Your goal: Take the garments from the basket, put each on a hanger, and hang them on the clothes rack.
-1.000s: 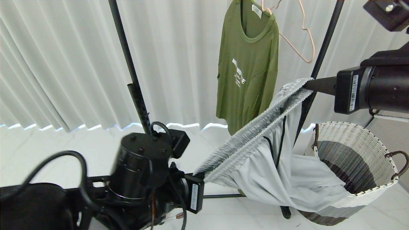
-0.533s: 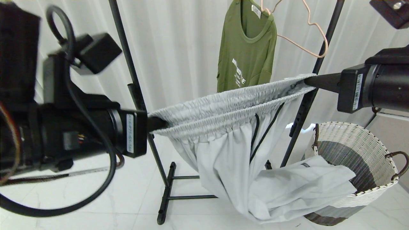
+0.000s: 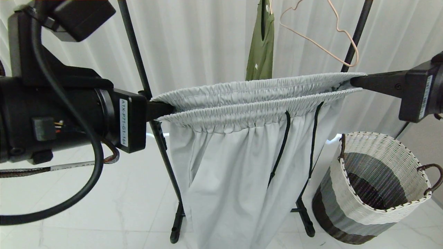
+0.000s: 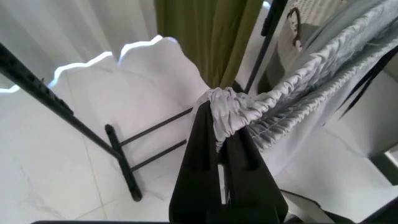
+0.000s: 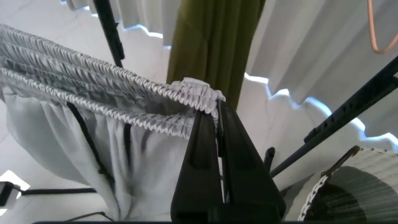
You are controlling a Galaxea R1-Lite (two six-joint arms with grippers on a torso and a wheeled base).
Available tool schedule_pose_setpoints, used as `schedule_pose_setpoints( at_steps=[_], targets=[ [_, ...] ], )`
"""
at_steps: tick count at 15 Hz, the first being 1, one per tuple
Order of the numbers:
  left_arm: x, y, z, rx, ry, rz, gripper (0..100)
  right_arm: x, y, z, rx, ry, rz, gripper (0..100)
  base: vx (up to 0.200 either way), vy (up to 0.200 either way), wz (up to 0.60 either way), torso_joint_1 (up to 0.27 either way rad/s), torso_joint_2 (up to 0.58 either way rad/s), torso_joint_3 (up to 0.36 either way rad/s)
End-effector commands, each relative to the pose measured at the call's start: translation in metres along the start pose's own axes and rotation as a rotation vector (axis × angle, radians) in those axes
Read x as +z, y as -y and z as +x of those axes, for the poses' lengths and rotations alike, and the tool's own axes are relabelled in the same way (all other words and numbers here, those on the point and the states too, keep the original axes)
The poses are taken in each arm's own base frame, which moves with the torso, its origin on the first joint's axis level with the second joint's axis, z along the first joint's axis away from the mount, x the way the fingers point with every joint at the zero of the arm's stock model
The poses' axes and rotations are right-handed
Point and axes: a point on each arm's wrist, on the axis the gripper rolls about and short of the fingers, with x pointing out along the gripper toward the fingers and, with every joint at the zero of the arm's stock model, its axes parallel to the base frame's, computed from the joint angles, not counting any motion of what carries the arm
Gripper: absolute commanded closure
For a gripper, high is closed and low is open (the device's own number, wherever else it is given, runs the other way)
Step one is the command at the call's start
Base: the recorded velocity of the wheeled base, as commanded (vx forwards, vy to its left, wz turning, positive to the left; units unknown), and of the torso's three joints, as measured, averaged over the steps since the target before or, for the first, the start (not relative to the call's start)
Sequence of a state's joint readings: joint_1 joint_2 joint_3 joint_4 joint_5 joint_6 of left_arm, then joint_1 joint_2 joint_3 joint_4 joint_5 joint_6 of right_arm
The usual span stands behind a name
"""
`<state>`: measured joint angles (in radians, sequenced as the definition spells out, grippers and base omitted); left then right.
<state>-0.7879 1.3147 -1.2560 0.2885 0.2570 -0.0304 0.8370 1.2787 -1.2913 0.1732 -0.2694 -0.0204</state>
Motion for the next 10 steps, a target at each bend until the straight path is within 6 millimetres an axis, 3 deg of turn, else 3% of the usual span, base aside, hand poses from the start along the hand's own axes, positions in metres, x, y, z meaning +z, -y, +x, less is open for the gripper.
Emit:
schedule_pose_setpoints(
  at_steps=[1, 4, 10],
  targets=[
    [-0.005, 0.009, 0.0, -0.009, -0.013, 0.021, 100, 0.001, 0.001, -0.004, 0.003, 0.009, -0.004, 100, 0.0, 0.0, 0.0, 0.0, 0.0, 0.0],
    [-0.002, 0.014, -0.005, -0.027, 0.004, 0.027, 100, 0.0, 0.0, -0.005, 0.012, 0.0, -0.038, 100, 0.0, 0.0, 0.0, 0.0, 0.0, 0.0],
    [0.005, 0.004, -0.001, 0.051, 0.061, 0.072, 100, -0.003, -0.006, -0.02, 0.072, -0.033, -0.058, 100, 0.0, 0.0, 0.0, 0.0, 0.0, 0.0]
  ],
)
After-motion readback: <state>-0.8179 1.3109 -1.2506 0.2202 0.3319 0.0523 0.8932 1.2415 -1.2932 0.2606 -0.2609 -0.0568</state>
